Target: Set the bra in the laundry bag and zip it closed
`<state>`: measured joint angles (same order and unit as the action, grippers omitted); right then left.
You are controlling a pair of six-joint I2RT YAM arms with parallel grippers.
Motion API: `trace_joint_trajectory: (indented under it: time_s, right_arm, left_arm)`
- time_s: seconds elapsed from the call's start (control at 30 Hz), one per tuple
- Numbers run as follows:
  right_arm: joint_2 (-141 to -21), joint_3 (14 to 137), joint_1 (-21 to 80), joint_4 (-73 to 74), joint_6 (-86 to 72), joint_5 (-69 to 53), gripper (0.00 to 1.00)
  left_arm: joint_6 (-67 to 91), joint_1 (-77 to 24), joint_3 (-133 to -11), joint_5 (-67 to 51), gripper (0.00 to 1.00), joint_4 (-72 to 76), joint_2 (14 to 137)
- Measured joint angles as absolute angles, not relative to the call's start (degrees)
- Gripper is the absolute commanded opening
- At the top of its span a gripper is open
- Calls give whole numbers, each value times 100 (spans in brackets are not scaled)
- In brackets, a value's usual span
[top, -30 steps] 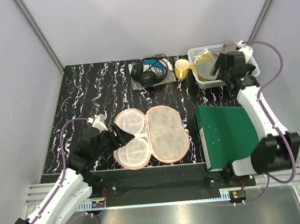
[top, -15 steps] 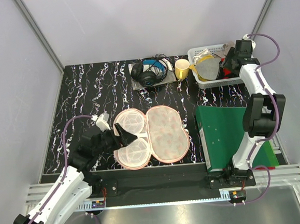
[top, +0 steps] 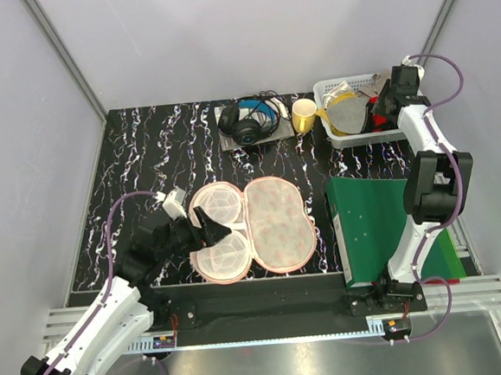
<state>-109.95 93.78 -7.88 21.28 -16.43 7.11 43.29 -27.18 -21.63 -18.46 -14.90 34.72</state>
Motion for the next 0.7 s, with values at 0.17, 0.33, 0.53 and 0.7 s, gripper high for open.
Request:
trace_joint_trajectory:
  time_s: [0.17, 0.33, 0.53, 0.7]
  right_arm:
    - [-11157, 9439, -788, 2132, -1619, 1083, 49]
    - [-11408, 9703, -794, 2270, -1621, 1173, 49]
    - [-11843, 10130, -801, 2370, -1601, 1227, 51]
    - [-12036, 10252, -819, 2556, -1570, 1306, 62]
  left_arm:
    - [4287, -2718, -2182, -1848, 83, -1494, 3489]
    - [4224, -2718, -2226, -1846, 83, -1496, 3511]
    - [4193, -2718, -2259, -1846, 83, -1498, 3540]
    - [4163, -2718, -2272, -1846, 83, -1540, 3538]
